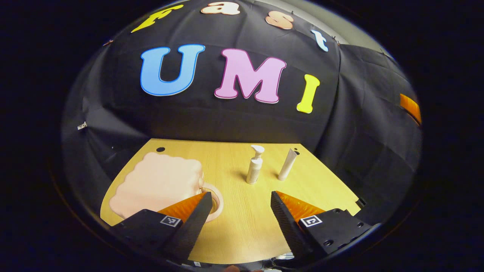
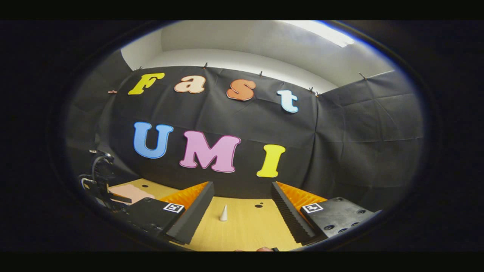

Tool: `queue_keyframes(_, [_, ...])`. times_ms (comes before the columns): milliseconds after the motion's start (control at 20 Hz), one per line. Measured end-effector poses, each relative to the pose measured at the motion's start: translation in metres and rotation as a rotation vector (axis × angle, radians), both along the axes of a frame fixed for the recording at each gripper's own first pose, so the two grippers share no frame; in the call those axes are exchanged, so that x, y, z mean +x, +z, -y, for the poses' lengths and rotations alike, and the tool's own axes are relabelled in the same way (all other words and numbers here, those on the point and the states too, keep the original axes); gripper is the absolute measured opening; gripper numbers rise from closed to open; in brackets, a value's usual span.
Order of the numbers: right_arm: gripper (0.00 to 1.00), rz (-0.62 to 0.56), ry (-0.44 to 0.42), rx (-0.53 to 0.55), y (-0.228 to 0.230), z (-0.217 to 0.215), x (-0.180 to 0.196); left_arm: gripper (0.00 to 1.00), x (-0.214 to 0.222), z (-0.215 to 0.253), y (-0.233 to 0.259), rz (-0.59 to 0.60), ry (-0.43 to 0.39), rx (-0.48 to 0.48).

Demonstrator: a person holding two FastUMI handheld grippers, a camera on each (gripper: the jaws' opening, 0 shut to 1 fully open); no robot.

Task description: First open the suitcase, pack the skin care products into it, and then close the suitcase.

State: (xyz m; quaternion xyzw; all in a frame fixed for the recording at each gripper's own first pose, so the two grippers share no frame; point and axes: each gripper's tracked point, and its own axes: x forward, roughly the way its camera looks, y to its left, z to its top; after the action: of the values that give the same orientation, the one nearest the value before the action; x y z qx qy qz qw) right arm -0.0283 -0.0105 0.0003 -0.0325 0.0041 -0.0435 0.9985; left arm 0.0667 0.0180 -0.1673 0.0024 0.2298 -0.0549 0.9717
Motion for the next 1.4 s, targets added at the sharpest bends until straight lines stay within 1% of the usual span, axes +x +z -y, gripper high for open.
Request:
queue_keyframes(150, [0.96,-0.022,-0.003,0.007,-0.013,0.011,0.009,0.99,0.02,-0.007,-0.041,-0.112,0.023,0.008])
queue_keyframes(300, [0.97,-0.05,0.002,0.018,-0.033,0.025,0.025,0.99,0.04,-0.016,-0.061,-0.18,0.073,0.02])
queue_keyframes(400, [0.97,-0.062,0.01,0.015,-0.046,0.036,0.045,0.99,0.055,-0.019,-0.074,-0.23,0.102,0.03])
queue_keyframes(450, [0.99,-0.074,0.015,0.019,-0.054,0.042,0.056,0.99,0.06,-0.021,-0.082,-0.261,0.115,0.026])
queue_keyframes(550, [0.97,-0.094,0.027,0.053,-0.068,0.053,0.079,0.97,0.069,-0.023,-0.097,-0.324,0.145,0.016])
queue_keyframes(750, [0.96,-0.117,0.058,0.119,-0.094,0.075,0.129,0.97,0.084,-0.031,-0.118,-0.401,0.188,0.073])
queue_keyframes(850, [0.97,-0.137,0.079,0.121,-0.109,0.085,0.149,0.97,0.091,-0.034,-0.127,-0.42,0.203,0.104])
queue_keyframes(950, [0.97,-0.186,0.093,0.132,-0.128,0.097,0.165,0.94,0.098,-0.03,-0.14,-0.45,0.186,0.142])
queue_keyframes(1000, [0.94,-0.19,0.087,0.133,-0.13,0.101,0.166,0.94,0.098,-0.031,-0.146,-0.469,0.185,0.156])
queue_keyframes(1050, [0.97,-0.189,0.076,0.135,-0.13,0.106,0.167,0.94,0.1,-0.032,-0.148,-0.476,0.186,0.161])
queue_keyframes(1100, [0.97,-0.18,0.062,0.132,-0.13,0.11,0.167,0.9,0.103,-0.03,-0.15,-0.481,0.175,0.154])
queue_keyframes(1150, [0.97,-0.174,0.046,0.125,-0.129,0.113,0.167,0.89,0.102,-0.033,-0.153,-0.495,0.179,0.165])
queue_keyframes(1200, [0.97,-0.181,0.028,0.123,-0.131,0.115,0.165,0.8,0.101,-0.037,-0.156,-0.518,0.171,0.168])
queue_keyframes(1250, [0.97,-0.184,0.016,0.126,-0.13,0.115,0.162,0.74,0.1,-0.038,-0.161,-0.539,0.156,0.164])
queue_keyframes(1350, [0.97,-0.176,-0.002,0.14,-0.125,0.112,0.157,0.41,0.095,-0.041,-0.162,-0.582,0.127,0.165])
queue_keyframes(1400, [0.97,-0.182,-0.012,0.138,-0.125,0.111,0.155,0.22,0.095,-0.037,-0.159,-0.589,0.104,0.171])
